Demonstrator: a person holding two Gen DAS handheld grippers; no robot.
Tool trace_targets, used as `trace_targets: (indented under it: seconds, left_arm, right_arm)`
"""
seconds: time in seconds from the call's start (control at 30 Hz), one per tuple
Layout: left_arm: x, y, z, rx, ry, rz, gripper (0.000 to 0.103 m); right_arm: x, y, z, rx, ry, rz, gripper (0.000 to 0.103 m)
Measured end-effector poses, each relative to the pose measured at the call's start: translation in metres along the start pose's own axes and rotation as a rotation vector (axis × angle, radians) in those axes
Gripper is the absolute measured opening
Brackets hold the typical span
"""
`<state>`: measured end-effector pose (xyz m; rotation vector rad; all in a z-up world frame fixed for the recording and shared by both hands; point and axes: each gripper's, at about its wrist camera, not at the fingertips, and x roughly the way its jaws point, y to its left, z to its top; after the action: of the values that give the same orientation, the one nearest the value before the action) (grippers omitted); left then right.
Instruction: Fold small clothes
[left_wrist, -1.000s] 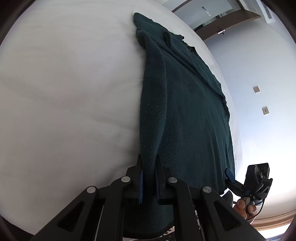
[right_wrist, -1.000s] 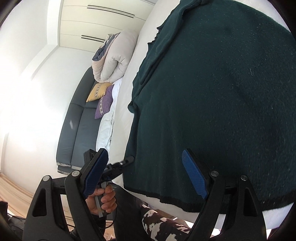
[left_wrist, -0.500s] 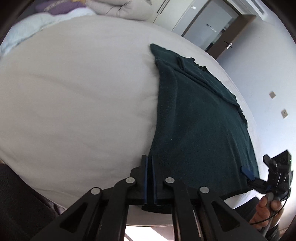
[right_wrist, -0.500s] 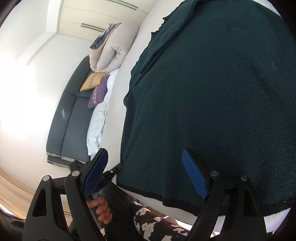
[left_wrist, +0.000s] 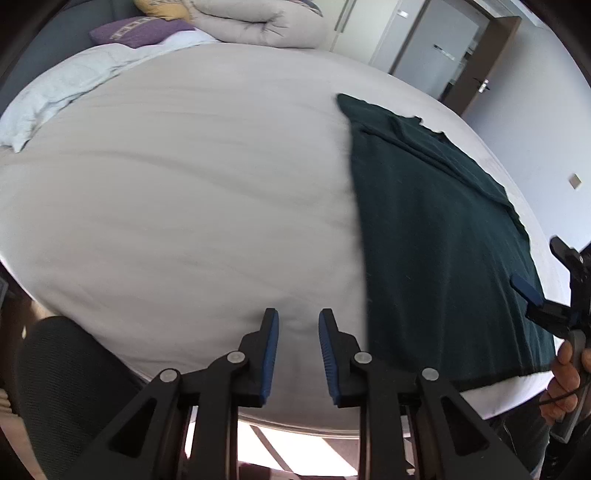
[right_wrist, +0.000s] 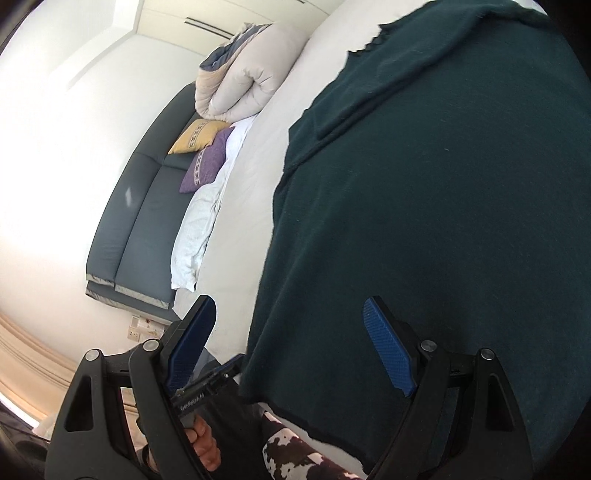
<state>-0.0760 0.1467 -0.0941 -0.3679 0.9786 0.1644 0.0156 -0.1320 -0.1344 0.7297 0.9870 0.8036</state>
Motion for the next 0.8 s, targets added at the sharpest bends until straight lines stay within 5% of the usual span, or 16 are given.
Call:
trace_targets:
  seconds: [0.13,0.2,0.27,0.37,0.47,0.53,0.57,0.63,0.8]
  left_arm:
    - [-0.018,-0.006,0.037,0.007,-0.078,-0.017,0.024]
    - [-0.017,-0.034,0.064,0.039,-0.101,-0.126,0.025]
    - [-0.009,-0.069,0.089,0.067,-0.132,-0.221,0.040]
    - [0.030,-0.122,0.119,0.157,-0.131,-0.323,0.051]
    - [0.100,-0.156,0.141,0.182,-0.015,-0.297,0.051]
    - [0.134,-0.152,0.140,0.166,0.057,-0.252,0.051]
    - [0.148,-0.144,0.133,0.171,0.076,-0.234,0.040]
    - [0.140,-0.128,0.120,0.194,0.000,-0.259,0.033]
    - [0.111,-0.095,0.094,0.175,-0.004,-0.278,0.033]
  right_arm:
    - [0.010,0.002,0.001,0.002,0.007,-0.005,0.082]
    - [0.011,0.000,0.000,0.007,0.005,-0.016,0.082]
    - [0.009,-0.006,0.000,0.026,-0.004,-0.014,0.082]
    - [0.004,-0.015,0.002,0.056,-0.025,-0.002,0.082]
    - [-0.001,-0.025,0.005,0.078,-0.042,0.011,0.082]
    - [-0.008,-0.033,0.009,0.080,-0.061,0.010,0.082]
    - [-0.014,-0.039,0.011,0.091,-0.075,0.010,0.082]
    - [-0.033,-0.057,0.014,0.138,-0.117,-0.003,0.082]
    - [-0.099,-0.096,0.012,0.199,-0.257,-0.029,0.078]
